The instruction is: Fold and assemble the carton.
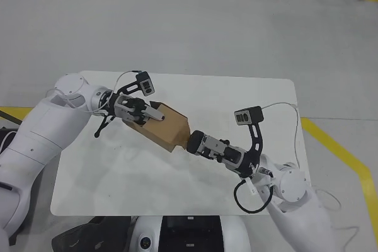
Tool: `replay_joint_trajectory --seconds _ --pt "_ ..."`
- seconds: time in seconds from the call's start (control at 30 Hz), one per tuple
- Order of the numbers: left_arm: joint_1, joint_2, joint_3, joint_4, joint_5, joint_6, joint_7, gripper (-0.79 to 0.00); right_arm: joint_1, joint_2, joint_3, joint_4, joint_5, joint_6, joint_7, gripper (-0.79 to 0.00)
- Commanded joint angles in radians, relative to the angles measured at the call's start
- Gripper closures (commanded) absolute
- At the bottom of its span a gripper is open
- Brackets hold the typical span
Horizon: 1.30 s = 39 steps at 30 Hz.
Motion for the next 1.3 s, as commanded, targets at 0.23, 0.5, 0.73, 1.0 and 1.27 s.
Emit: replay_joint_trajectory --seconds 0.23,0.5,0.73,1.0,1.27 --pt "0.003 -0.002 0.001 -0.011 -0.003 0.004 0.000 0.000 0.051 -0.011 -0.061 0.046 0.003 -0.006 -0.010 -0.785" --pt "0.008 -0.002 0.001 -0.017 -0.022 0.012 0.000 0.000 0.067 -0.017 -0.085 0.073 0.027 -0.063 -0.007 -0.785" --pt "0.011 -0.001 0.002 -0.019 -0.029 0.018 0.000 0.000 0.080 -0.022 -0.101 0.090 0.042 -0.084 -0.003 -0.785" --pt "0.013 -0.001 0.003 -0.021 -0.043 0.021 0.000 0.000 0.102 -0.028 -0.118 0.117 0.055 -0.099 -0.007 -0.785" --pt "0.013 0.000 0.004 -0.020 -0.054 0.024 0.000 0.000 0.117 -0.035 -0.130 0.136 0.068 -0.146 -0.010 -0.785"
